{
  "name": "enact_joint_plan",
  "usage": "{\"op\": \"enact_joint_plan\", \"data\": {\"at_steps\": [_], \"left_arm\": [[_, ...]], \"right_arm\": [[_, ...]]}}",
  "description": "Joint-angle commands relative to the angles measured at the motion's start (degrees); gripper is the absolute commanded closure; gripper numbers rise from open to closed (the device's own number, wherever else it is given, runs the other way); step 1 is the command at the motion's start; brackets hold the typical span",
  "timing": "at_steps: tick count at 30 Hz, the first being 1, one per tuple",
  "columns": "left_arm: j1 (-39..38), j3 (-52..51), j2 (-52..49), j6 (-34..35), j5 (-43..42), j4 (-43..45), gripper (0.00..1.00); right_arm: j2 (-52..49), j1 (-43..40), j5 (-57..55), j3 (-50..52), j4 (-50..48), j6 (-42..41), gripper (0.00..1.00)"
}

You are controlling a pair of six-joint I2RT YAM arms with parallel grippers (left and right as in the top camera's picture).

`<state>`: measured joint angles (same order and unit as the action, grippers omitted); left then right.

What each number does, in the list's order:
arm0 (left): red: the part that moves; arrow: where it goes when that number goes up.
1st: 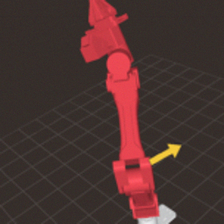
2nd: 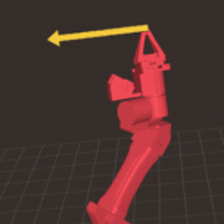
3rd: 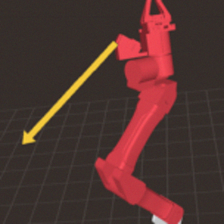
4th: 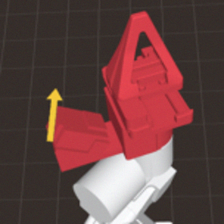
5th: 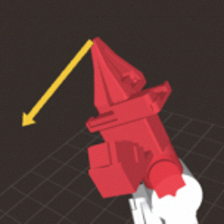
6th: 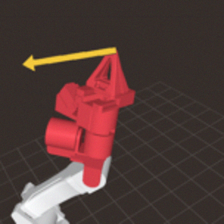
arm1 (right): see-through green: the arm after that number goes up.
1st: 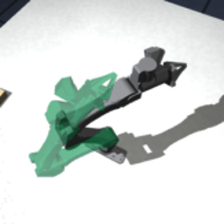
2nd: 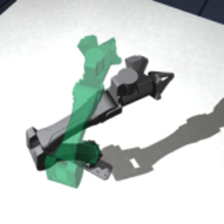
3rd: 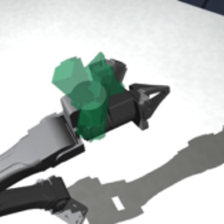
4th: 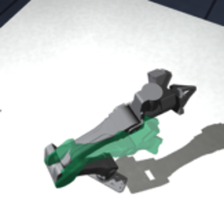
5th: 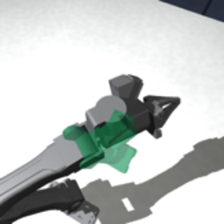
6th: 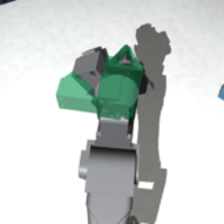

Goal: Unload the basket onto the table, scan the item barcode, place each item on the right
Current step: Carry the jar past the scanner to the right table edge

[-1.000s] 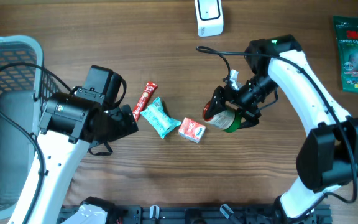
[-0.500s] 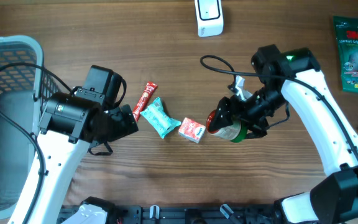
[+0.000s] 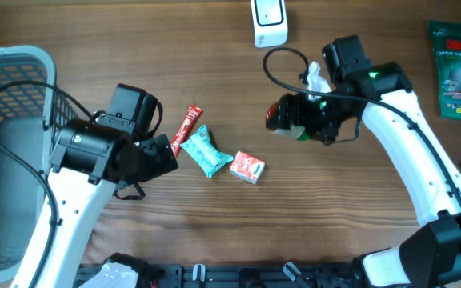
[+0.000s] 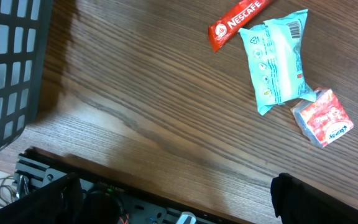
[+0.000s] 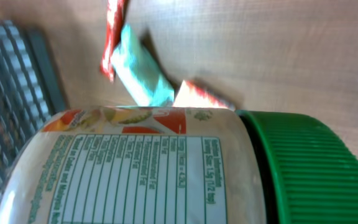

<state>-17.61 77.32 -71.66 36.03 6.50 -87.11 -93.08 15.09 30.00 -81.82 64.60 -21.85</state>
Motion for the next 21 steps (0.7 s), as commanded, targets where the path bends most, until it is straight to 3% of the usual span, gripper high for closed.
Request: {"op": "enact_joint_plan", "data": {"at_steps": [1, 11, 21], "left_arm": [[0.2, 0.0, 0.5, -0.9, -0.3, 0.1, 0.0], [0.2, 0.0, 0.5, -0.9, -0.3, 0.1, 0.0], [0.2, 0.0, 0.5, -0.9, -0.3, 0.1, 0.0]], "right_arm": [[1.4, 0.2, -4.7, -0.2, -5.0, -5.3, 0.27], [-2.9, 0.2, -16.9, -0.2, -18.8, -6.6, 0.3], [-15.5, 0.2, -26.8, -1.1, -50.2, -5.0, 0.22]]}}
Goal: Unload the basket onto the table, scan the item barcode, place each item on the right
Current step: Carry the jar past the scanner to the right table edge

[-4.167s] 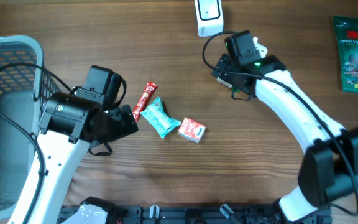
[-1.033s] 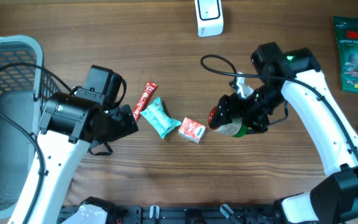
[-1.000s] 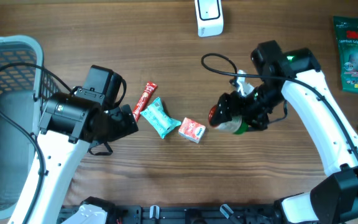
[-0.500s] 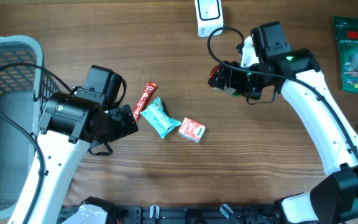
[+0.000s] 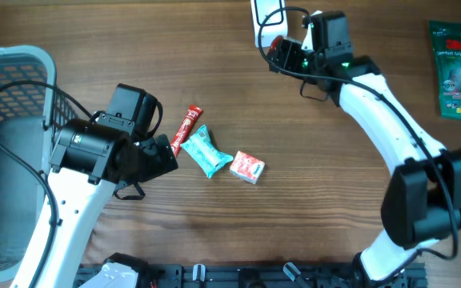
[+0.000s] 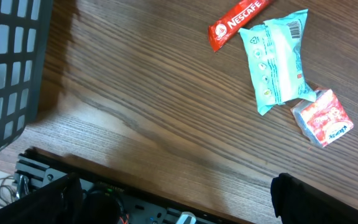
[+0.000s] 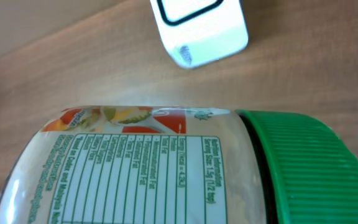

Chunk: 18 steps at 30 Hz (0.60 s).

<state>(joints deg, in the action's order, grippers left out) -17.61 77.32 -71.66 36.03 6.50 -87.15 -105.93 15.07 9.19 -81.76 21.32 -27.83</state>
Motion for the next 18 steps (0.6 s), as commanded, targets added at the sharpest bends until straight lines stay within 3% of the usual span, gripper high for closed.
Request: {"op": "enact_joint_plan", "data": {"at_steps": [1, 7, 12, 18], "left_arm": [[0.2, 0.0, 0.5, -0.9, -0.3, 0.1, 0.0], [0.2, 0.0, 0.5, -0.9, -0.3, 0.1, 0.0], [0.2, 0.0, 0.5, -0.9, -0.3, 0.1, 0.0], [0.2, 0.0, 0.5, -0.9, -0.3, 0.1, 0.0]], "right_arm": [[-3.8, 0.2, -6.6, -1.2, -10.4, 2.0, 0.21], [-15.7, 0.2, -8.4, -8.5, -25.4, 3.9, 0.21], [-28.1, 0.2, -9.5, -26.3, -24.8, 4.0, 0.21], [-31.4, 0.2, -11.1, -29.3, -24.7, 5.3, 0.21]]}}
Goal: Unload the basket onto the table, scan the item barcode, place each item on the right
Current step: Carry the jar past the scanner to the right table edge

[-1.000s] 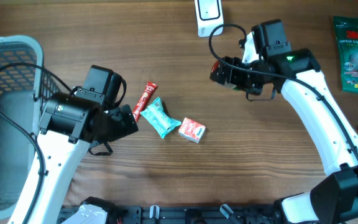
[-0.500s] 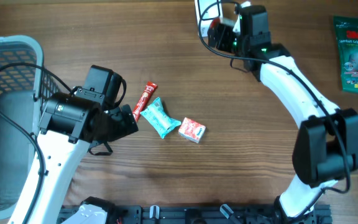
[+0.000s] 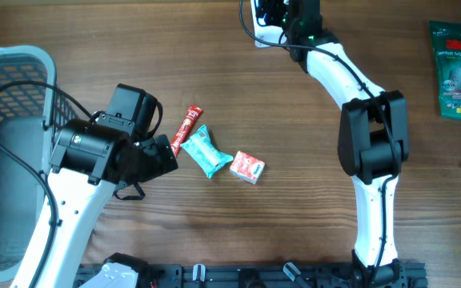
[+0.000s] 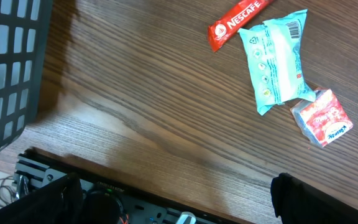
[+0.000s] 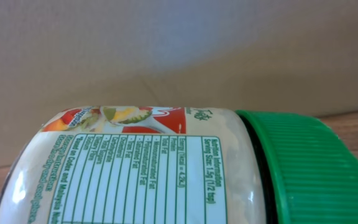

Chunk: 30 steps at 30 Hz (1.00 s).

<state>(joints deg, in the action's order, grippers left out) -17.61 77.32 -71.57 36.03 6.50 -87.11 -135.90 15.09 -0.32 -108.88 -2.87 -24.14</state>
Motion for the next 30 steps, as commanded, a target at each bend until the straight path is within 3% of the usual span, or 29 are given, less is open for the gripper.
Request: {"op": "enact_joint_plan", "data": {"at_steps": [1, 6, 16, 23, 30], "left_arm": [[0.2, 0.0, 0.4, -0.9, -0.3, 0.1, 0.0], [0.2, 0.0, 0.4, -0.9, -0.3, 0.1, 0.0], [0.2, 0.0, 0.4, -0.9, -0.3, 0.1, 0.0], [0.2, 0.0, 0.4, -0.9, -0.3, 0.1, 0.0], [0.2, 0.0, 0.4, -0.9, -0.3, 0.1, 0.0]], "right_arm": [[-1.4, 0.2, -1.6, -2.2, -0.3, 1.6, 0.21], [-1.3, 0.2, -1.6, -4.3, 5.2, 1.7, 0.24], [9.6, -8.3, -8.6, -7.9, 32.7, 3.0, 0.24], [10.9, -27.0, -11.7, -7.6, 50.0, 1.0, 0.24], [9.6, -45.6, -11.7, -4.2, 47.1, 1.1, 0.23]]}}
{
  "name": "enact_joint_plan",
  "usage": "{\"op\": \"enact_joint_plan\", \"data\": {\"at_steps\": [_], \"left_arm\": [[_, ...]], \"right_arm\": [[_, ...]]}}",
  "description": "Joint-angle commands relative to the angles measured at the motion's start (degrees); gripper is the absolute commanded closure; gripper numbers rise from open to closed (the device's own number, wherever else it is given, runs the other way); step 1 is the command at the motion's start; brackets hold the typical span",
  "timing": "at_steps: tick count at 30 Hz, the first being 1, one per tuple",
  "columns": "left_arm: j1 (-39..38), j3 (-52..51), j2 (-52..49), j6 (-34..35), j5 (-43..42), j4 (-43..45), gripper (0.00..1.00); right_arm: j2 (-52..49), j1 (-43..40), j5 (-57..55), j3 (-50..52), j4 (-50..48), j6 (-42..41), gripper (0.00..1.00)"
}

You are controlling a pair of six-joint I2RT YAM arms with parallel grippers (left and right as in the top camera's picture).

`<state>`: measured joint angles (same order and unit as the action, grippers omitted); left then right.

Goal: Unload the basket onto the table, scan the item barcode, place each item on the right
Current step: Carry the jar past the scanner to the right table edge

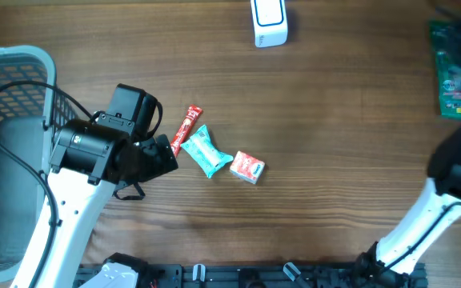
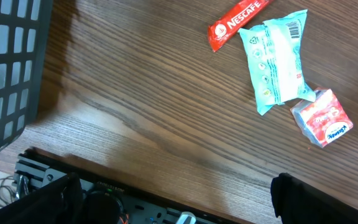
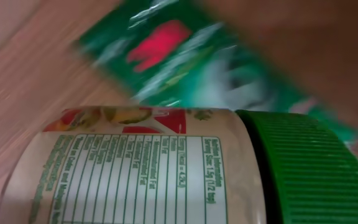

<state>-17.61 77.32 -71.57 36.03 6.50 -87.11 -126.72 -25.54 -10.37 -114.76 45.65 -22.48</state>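
Observation:
A jar with a nutrition label and a green lid fills the right wrist view, lying sideways in my right gripper; the fingers themselves are hidden behind it. My right arm shows blurred at the far right edge of the overhead view. The white scanner stands at the top centre of the table, well left of the jar. My left gripper hangs open and empty above the table's front edge, its dark fingers far apart.
A green packet, blurred, lies just behind the jar and shows as well at the top right. A red Nescafe stick, a teal packet and a small red box lie mid-table. A grey basket stands at the left.
My right gripper with the jar was at the top centre by the scanner; now it is at the far right, over the green packet. The left arm has not moved.
The jar was held in my right gripper over the table's middle right, near the loose items. Then it was right beside the scanner, then at the top edge past it, facing a plain wall. Now it is over the green packet at the right.

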Motion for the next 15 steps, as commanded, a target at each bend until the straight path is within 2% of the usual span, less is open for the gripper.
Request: {"op": "enact_joint_plan", "data": {"at_steps": [1, 7, 13, 14, 15], "left_arm": [[0.2, 0.0, 0.4, -0.9, -0.3, 0.1, 0.0], [0.2, 0.0, 0.4, -0.9, -0.3, 0.1, 0.0], [0.2, 0.0, 0.4, -0.9, -0.3, 0.1, 0.0], [0.2, 0.0, 0.4, -0.9, -0.3, 0.1, 0.0], [0.2, 0.0, 0.4, -0.9, -0.3, 0.1, 0.0]], "right_arm": [[-0.3, -6.9, -1.6, 1.9, -2.0, -0.5, 0.23], [-7.4, -12.9, -1.6, 1.9, -3.2, -0.6, 0.23], [-10.6, -14.2, -0.9, 1.9, -3.3, -2.1, 0.15], [-10.6, -14.2, 0.2, 1.9, -3.0, -2.0, 0.11], [-10.6, -14.2, 1.1, 1.9, -2.2, -1.9, 0.03]]}}
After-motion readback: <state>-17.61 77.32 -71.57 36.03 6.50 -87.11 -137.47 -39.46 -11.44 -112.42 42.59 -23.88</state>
